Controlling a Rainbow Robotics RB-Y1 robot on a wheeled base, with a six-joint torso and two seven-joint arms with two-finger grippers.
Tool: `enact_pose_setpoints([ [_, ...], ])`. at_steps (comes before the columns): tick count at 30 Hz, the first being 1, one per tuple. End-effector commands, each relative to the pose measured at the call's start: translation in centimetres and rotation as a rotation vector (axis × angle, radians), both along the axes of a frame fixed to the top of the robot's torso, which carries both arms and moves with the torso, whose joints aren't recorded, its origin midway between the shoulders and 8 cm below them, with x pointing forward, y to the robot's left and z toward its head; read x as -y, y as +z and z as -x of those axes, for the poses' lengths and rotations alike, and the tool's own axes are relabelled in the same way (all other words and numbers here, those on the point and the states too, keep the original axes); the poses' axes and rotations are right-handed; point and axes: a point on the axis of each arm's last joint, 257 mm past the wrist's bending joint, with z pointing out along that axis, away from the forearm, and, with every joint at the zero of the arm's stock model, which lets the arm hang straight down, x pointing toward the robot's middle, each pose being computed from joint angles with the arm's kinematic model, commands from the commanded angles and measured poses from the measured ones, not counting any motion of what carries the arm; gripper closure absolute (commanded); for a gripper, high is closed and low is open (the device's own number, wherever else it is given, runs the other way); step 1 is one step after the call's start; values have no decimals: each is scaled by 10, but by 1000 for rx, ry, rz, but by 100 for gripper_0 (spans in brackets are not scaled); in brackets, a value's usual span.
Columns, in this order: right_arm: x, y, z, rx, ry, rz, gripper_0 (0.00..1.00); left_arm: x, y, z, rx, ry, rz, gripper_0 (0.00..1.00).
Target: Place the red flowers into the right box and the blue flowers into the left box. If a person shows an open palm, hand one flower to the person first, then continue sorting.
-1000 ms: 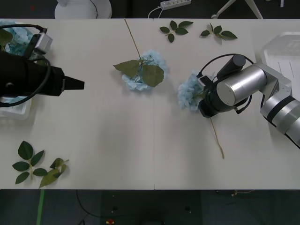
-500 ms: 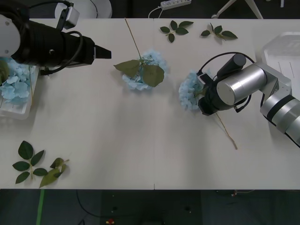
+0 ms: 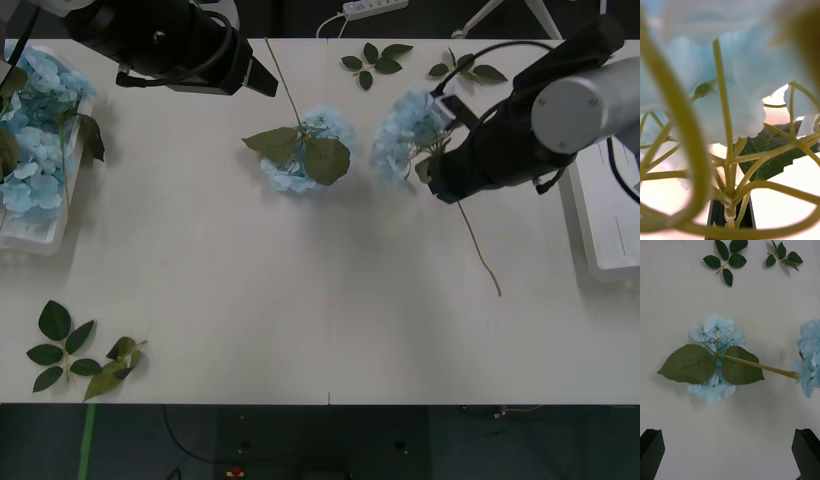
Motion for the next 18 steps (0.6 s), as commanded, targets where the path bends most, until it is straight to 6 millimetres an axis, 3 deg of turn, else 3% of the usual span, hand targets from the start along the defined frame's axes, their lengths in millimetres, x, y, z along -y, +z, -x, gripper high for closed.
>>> enact_pose_setpoints([
  [1, -22, 90, 1, 106, 82, -184, 100, 21, 27, 5, 42, -47, -85, 0],
  [9, -74, 174, 12, 278, 272, -467, 100, 37, 26, -7, 58, -44, -131, 0],
  [12, -89, 199, 17, 346, 329, -540, 100, 36, 6, -14, 48, -25, -124, 0],
  [18, -90, 253, 28, 471, 398, -621, 100, 34, -41, -26, 97, 6, 12, 0],
])
